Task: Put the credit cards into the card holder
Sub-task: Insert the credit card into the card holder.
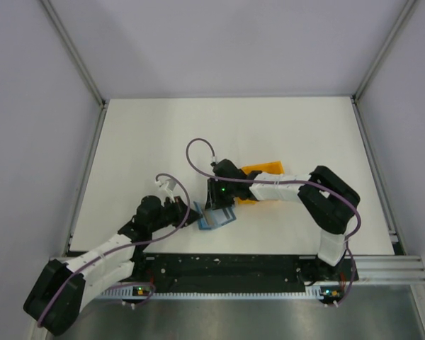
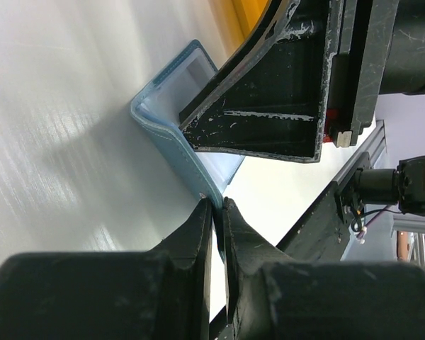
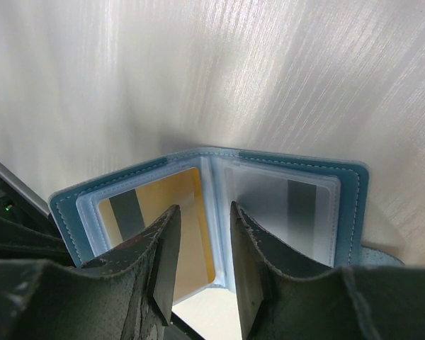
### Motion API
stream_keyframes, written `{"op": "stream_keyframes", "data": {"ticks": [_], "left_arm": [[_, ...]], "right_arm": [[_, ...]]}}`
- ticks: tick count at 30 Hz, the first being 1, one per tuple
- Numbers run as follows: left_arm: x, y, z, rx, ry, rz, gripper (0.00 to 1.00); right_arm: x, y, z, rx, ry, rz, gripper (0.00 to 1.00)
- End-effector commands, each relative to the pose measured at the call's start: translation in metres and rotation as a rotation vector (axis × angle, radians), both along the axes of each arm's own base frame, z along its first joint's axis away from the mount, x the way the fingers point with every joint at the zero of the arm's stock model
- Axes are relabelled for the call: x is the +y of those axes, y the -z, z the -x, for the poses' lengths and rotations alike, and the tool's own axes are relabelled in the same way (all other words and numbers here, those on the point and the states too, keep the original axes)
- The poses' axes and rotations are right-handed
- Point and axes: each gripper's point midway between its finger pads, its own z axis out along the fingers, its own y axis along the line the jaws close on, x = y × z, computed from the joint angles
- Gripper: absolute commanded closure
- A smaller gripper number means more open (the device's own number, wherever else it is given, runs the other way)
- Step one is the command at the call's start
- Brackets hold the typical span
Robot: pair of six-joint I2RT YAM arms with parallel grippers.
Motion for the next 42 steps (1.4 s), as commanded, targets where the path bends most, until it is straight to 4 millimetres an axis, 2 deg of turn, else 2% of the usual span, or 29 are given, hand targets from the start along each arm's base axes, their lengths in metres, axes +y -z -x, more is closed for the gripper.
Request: {"op": "stream_keyframes", "data": {"ticks": [1,8,14,17,21,31,33,38,40,42], "left_arm": [[-0.010,-0.029,-0.008,-0.114,0.039,0.048,0.90],[-0.011,-0.040,-0.005,-0.173,0.066,0.070,0.88],[-0.011,-0.038,-0.002,-0.179,0.079,0.063,0.87],[-0.008,-0.030,-0.005,-0.157,0.063,0.030,0.89],[-0.004,-0.017,-0.010,-0.102,0.031,-0.030,1.00],[0.019,0.010,-0.023,0.037,-0.114,-0.187,1.00],[0.017,0.010,-0.024,0.052,-0.113,-0.185,1.00],[0.012,0.002,-0.028,0.045,-0.112,-0.160,1.00],[0.011,-0.004,-0.029,0.029,-0.109,-0.146,1.00],[0.011,-0.008,-0.029,0.014,-0.110,-0.139,1.00]], "right_arm": [[0.011,-0.014,-0.006,-0.028,-0.020,-0.044,0.64],[0.012,-0.013,-0.004,-0.017,-0.025,-0.052,0.64],[0.013,-0.013,-0.005,-0.009,-0.023,-0.062,0.64],[0.012,-0.013,-0.004,-0.007,-0.023,-0.060,0.64],[0.013,-0.015,-0.004,-0.010,-0.023,-0.066,0.64],[0.017,-0.022,-0.002,-0.018,-0.037,-0.106,0.64],[0.016,-0.027,-0.004,-0.035,-0.030,-0.116,0.64],[0.009,-0.053,-0.017,-0.144,0.005,-0.123,0.62],[0.009,-0.066,-0.018,-0.185,-0.008,-0.134,0.61],[0.010,-0.070,-0.015,-0.198,-0.023,-0.122,0.60]]}}
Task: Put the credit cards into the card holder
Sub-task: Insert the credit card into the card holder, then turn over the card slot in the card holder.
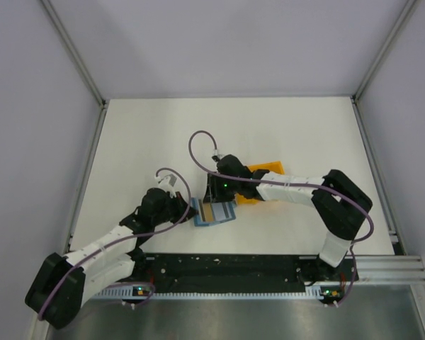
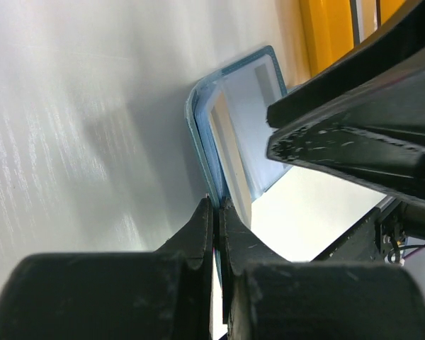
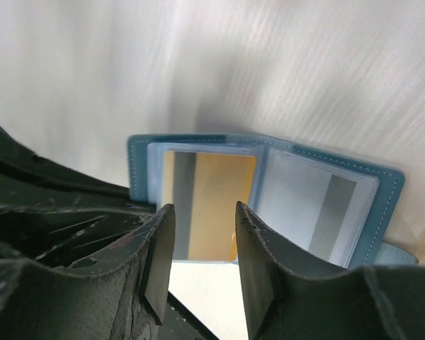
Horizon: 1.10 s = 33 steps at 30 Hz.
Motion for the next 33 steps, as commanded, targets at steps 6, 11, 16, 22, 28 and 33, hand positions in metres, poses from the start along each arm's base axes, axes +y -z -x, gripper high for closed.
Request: {"op": "stream_keyframes", "data": {"ticks": [6,11,16,22,28,33], "left_arm": [[-0.010,-0.036,-0.010,-0.107,0.021,0.067,1.00],[-0.016,-0.044,-0.007,-0.136,0.058,0.104,1.00],[-0.018,-0.045,-0.007,-0.137,0.068,0.111,1.00],[-0.018,-0.047,-0.006,-0.150,0.073,0.120,1.00],[-0.019,-0.049,-0.007,-0.157,0.074,0.119,1.00],[-0.018,-0.049,-0.007,-0.157,0.072,0.116,1.00]], "right_arm": [[0.016,-0.032,0.002,-0.137,-0.032,0.020,0.59],[0.021,-0.028,0.004,-0.146,-0.047,0.039,0.59],[0.025,-0.031,0.004,-0.162,-0.049,0.051,0.59],[0.023,-0.020,0.003,-0.154,-0.050,0.092,0.59],[0.025,-0.026,0.007,-0.166,-0.069,0.081,0.59],[0.016,-0.019,0.001,-0.185,-0.037,0.166,0.59]]}}
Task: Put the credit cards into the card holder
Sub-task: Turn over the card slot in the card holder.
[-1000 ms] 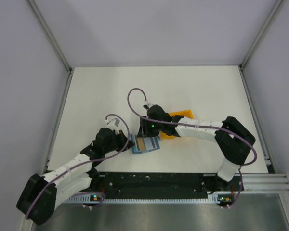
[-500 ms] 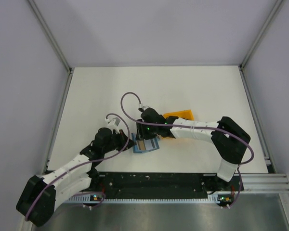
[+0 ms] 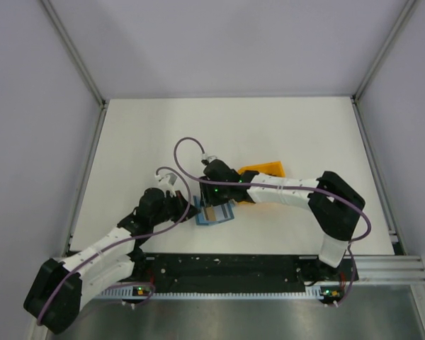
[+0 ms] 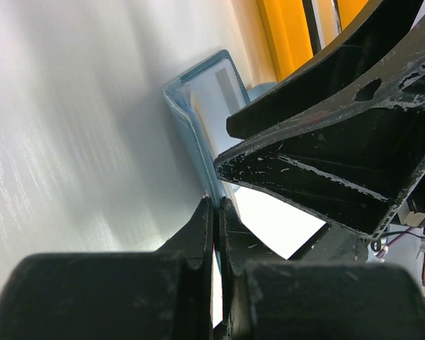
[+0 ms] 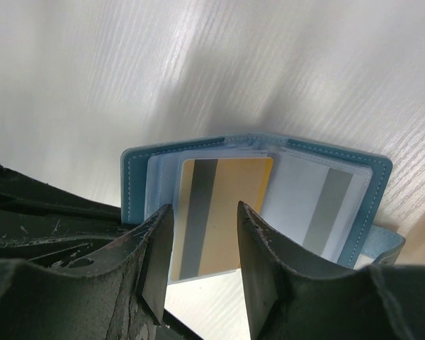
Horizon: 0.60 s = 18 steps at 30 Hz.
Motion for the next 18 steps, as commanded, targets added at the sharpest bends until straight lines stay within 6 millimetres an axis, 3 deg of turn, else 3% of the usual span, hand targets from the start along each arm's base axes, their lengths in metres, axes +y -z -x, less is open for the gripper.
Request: {"op": "stream_keyframes", "data": {"ticks": [1,11,18], "left_arm": [[-0.010,-0.029,-0.010,-0.103,0.025,0.059,1.00],[0.002,-0.014,-0.013,-0.070,-0.032,-0.014,1.00],[0.010,-0.004,-0.013,-0.047,-0.065,-0.053,1.00]], "right_arm": [[-0.001,-0.005,-0.008,-0.068,0.025,0.069,0.59],[-0.027,-0.020,-0.023,-0.152,0.100,0.120,0.59],[-0.053,-0.018,-0.034,-0.155,0.142,0.149,0.59]]}}
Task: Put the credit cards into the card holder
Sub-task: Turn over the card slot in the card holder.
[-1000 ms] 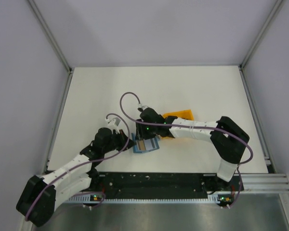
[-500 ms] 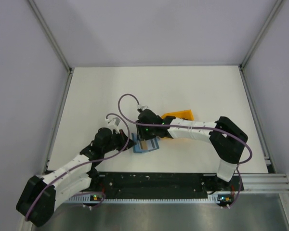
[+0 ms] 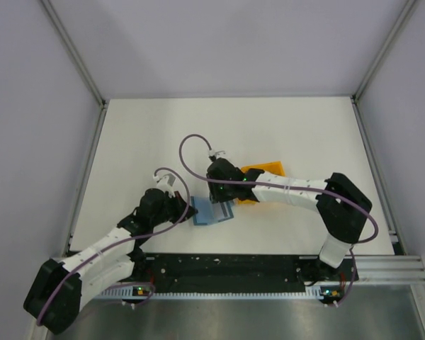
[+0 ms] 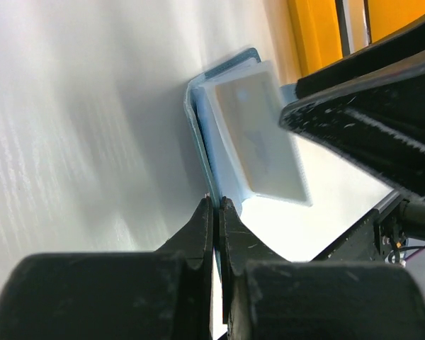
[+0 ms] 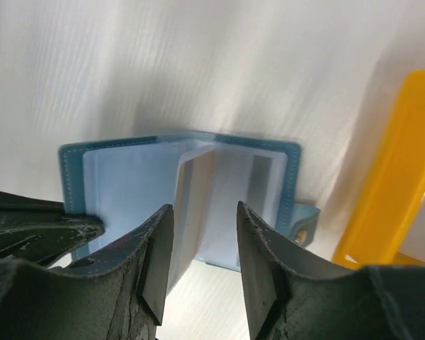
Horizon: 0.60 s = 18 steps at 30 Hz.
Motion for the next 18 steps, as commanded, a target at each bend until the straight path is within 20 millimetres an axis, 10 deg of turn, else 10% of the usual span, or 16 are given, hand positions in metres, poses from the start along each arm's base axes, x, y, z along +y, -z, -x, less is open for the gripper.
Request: {"op": "stream_keyframes", "data": {"ticks": [1,11,18], "left_arm": [[0.002,-0.013,-0.010,-0.060,-0.023,-0.009,1.00],[0.007,-0.001,-0.015,-0.032,-0.051,-0.056,1.00],[0.010,-0.006,-0.026,-0.045,-0.085,-0.087,1.00]], "right_arm": [[-0.024,-0.016,-0.013,-0.057,0.043,0.022,0.59],[-0.043,-0.047,-0.025,-0.109,0.076,-0.027,0.60],[-0.097,-0.063,-0.055,-0.103,0.180,-0.085,0.59]]}}
